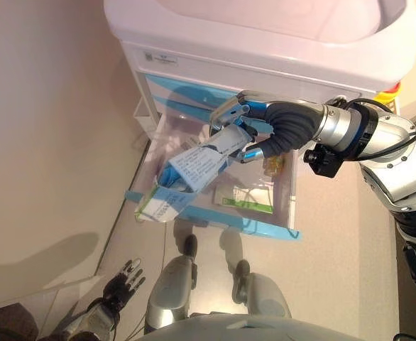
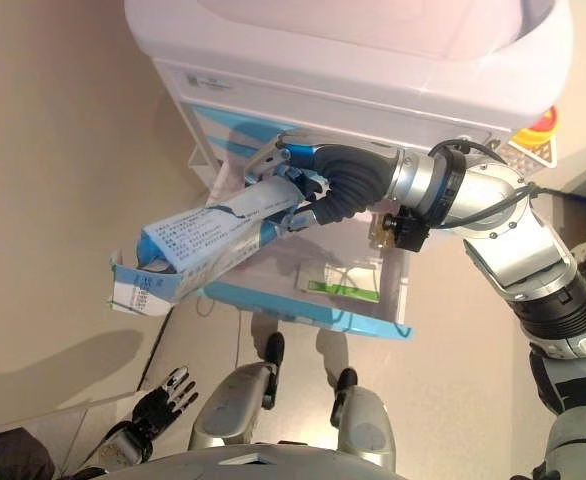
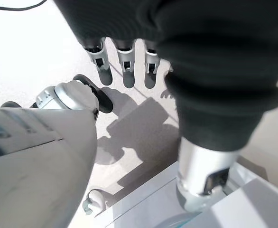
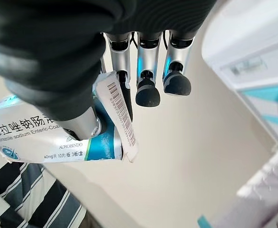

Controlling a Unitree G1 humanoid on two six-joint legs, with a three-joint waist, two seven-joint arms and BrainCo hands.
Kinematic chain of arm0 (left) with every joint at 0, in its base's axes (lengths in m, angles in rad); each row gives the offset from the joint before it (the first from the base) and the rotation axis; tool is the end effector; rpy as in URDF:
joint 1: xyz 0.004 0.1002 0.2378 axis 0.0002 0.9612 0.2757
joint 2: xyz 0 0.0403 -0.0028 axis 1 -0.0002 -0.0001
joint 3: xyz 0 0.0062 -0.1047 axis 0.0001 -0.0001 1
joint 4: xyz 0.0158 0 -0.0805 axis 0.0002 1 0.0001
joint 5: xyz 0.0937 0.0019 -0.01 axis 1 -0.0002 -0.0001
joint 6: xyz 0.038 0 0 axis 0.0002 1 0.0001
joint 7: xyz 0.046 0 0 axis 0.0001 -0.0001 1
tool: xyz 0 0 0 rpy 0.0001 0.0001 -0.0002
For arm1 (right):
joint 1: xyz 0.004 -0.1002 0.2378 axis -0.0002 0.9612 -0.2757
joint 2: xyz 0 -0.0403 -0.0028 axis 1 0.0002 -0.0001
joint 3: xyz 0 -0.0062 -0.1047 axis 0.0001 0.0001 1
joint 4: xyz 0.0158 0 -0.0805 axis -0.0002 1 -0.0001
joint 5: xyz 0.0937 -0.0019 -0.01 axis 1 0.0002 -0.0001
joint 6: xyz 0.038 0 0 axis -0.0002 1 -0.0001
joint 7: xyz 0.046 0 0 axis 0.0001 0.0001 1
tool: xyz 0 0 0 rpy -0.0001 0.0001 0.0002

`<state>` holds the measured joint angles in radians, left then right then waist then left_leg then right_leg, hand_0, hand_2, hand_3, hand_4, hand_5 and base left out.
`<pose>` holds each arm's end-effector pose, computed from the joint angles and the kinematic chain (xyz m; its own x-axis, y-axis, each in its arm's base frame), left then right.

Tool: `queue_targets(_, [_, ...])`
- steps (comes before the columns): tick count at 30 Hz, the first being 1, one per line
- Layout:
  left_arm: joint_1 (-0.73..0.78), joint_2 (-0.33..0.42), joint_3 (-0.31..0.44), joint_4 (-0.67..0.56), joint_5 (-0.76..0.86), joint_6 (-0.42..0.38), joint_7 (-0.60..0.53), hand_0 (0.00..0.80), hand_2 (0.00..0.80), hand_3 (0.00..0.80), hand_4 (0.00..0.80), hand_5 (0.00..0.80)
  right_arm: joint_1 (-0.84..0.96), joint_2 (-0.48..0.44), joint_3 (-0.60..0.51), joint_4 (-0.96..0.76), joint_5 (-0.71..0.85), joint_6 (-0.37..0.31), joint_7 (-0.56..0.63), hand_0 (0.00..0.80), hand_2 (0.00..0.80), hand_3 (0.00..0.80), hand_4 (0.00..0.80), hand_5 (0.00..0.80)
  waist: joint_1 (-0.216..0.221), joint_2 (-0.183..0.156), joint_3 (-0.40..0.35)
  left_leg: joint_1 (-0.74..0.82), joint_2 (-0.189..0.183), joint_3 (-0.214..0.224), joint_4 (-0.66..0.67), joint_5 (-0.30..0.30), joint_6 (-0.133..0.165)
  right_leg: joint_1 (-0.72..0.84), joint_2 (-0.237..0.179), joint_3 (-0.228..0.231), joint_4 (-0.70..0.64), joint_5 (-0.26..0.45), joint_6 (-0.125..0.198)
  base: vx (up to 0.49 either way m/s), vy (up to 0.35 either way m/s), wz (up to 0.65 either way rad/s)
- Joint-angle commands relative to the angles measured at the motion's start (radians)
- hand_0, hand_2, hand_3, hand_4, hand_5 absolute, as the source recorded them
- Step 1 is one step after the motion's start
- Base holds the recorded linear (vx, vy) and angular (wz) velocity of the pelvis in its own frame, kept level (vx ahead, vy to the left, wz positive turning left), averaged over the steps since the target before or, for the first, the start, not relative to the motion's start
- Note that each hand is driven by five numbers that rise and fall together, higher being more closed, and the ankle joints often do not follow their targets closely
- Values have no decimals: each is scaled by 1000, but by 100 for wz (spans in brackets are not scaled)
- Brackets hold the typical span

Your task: Open the drawer and pick up the medicine

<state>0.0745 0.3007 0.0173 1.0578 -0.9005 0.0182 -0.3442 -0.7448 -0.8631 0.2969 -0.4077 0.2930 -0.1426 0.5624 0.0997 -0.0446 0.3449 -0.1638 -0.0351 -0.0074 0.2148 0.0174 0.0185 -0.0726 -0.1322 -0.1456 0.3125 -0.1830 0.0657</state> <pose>0.0709 0.2531 -0.0978 0.6327 0.0178 -0.7742 -0.5370 0.7304 -0.4221 0.2237 -0.1602 0.2730 0.2778 0.9449 0.1733 -0.3016 0.2571 -0.9181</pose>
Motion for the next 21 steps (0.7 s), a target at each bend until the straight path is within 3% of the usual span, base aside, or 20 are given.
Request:
queue_targets(1, [74, 7, 26, 47, 44, -18, 6, 0, 0, 0, 0, 0, -24, 8, -74, -32, -1, -8, -125, 800, 800, 800, 800, 800, 22, 8, -83, 106, -28, -5, -111, -109, 34, -26, 25, -11, 49, 49, 23, 94, -1, -1])
queue_targets(11, [85, 9, 55, 73, 76, 4, 31, 0, 0, 0, 0, 0, -111, -36, -99, 99, -112, 91, -367, 800, 800, 800, 800, 800, 36, -7, -152, 138, -30, -22, -122, -114, 36, 17, 16, -18, 29, 69, 33, 97, -2, 1])
queue_targets(16, [90, 17, 68, 66, 95, 30, 50, 0, 0, 0, 0, 0, -181, -87, -75, 285, -269, 145, -505, 800, 800, 800, 800, 800, 48, -12, -171, 148, -38, -39, -124, -116, 42, 36, 11, -19, 19, 82, 39, 89, 4, 1])
queue_targets(21, [100, 37, 72, 46, 98, 51, 76, 0, 0, 0, 0, 0, -319, -180, 32, 536, -379, 193, -605, 800, 800, 800, 800, 800, 74, -19, -177, 147, -45, -60, -117, -121, 48, 53, 4, -28, 2, 84, 40, 69, -2, 2])
